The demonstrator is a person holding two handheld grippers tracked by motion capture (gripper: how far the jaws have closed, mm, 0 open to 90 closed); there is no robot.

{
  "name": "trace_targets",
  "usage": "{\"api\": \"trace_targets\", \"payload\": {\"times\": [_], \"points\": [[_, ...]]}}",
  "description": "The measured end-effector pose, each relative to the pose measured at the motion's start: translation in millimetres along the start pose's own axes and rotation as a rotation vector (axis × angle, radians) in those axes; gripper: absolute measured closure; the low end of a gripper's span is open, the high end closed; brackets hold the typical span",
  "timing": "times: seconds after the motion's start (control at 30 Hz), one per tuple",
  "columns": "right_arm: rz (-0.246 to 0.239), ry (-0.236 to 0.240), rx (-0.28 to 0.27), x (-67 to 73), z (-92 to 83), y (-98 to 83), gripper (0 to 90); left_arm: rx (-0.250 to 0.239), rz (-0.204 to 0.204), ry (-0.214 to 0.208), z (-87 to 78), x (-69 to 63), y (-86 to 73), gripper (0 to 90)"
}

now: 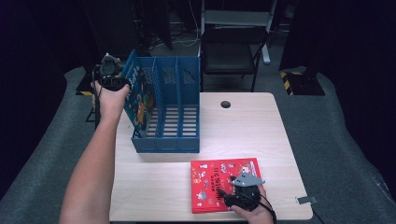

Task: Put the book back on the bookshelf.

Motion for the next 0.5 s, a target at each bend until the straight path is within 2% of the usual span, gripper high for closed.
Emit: {"api": "trace_targets", "payload": {"times": [0.4, 0.5], "points": [[0.001, 0.000, -0.001, 0.1, 0.0, 0.0, 30.9, -0.020, 0.004, 0.020, 1.5, 0.6, -2.6, 81.1], [0.002, 0.000, -0.001, 0.1, 0.1, 0.1, 30.9, -0.022, -0.002, 0.012, 1.9, 3.0, -3.3, 79.6]]}}
Point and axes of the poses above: each handheld gripper's, and its own axes: z roughly forward along the jaws, y roughly out of its top, x roughly to its left, the point moved 8 cm from there along z, roughly forward along the jaws, and after that the axes turned 11 degrees about y, right-handed, at the moved point
